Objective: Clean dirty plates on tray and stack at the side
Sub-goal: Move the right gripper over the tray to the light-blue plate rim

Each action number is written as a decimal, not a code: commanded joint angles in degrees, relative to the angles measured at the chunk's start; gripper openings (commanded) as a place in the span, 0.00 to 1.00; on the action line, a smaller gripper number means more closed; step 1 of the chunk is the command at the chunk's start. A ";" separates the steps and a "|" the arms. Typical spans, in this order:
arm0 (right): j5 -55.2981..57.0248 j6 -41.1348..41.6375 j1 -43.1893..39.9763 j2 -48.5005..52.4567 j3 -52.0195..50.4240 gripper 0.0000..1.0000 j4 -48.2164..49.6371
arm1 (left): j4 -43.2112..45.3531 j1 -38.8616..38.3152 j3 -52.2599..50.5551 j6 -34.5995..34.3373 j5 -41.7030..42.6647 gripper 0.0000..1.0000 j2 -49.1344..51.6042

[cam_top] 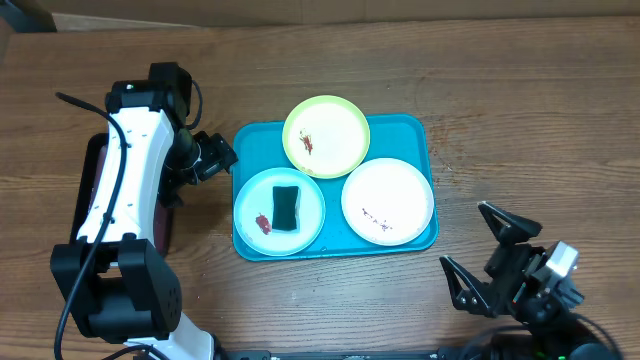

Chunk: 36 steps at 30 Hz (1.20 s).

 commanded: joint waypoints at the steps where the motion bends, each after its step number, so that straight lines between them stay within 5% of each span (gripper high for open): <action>1: -4.68 -15.39 -0.31 8.46 18.01 1.00 -14.82 | -0.28 0.02 0.85 1.14 -0.44 1.00 -0.57; 6: -2.01 -34.67 -0.26 32.89 50.86 1.00 -55.06 | -0.11 0.02 0.85 1.09 -0.37 1.00 -0.57; 11: -6.34 -33.46 -0.26 55.21 80.11 1.00 -80.08 | -1.57 0.02 0.85 2.23 -0.17 1.00 -0.57; 15: -15.47 -23.23 0.48 67.49 90.84 1.00 -77.11 | -1.38 -0.09 0.85 6.58 -0.17 1.00 -0.57; 17: -14.99 -19.67 2.67 70.86 91.43 0.91 -73.85 | -1.25 -0.09 0.85 7.98 -0.22 1.00 -0.57; 20: -0.07 -18.62 11.26 76.50 91.41 0.80 -75.71 | -0.09 -0.09 0.85 8.57 -0.20 1.00 -0.57; 25: 36.35 -11.39 30.10 88.00 91.41 0.77 -81.64 | 1.22 -0.09 0.85 8.52 0.07 1.00 -0.57; 31: 42.53 -9.57 39.43 102.49 91.27 0.82 -82.90 | 0.85 -0.09 0.85 8.61 0.00 1.00 -0.57; 34: 40.96 -8.59 40.37 108.08 90.42 0.72 -83.69 | 0.85 -0.09 0.85 8.59 0.02 1.00 -0.57; 36: 39.28 -8.68 40.41 111.45 89.79 0.50 -83.08 | 1.11 -0.09 0.85 8.57 0.02 1.00 -0.57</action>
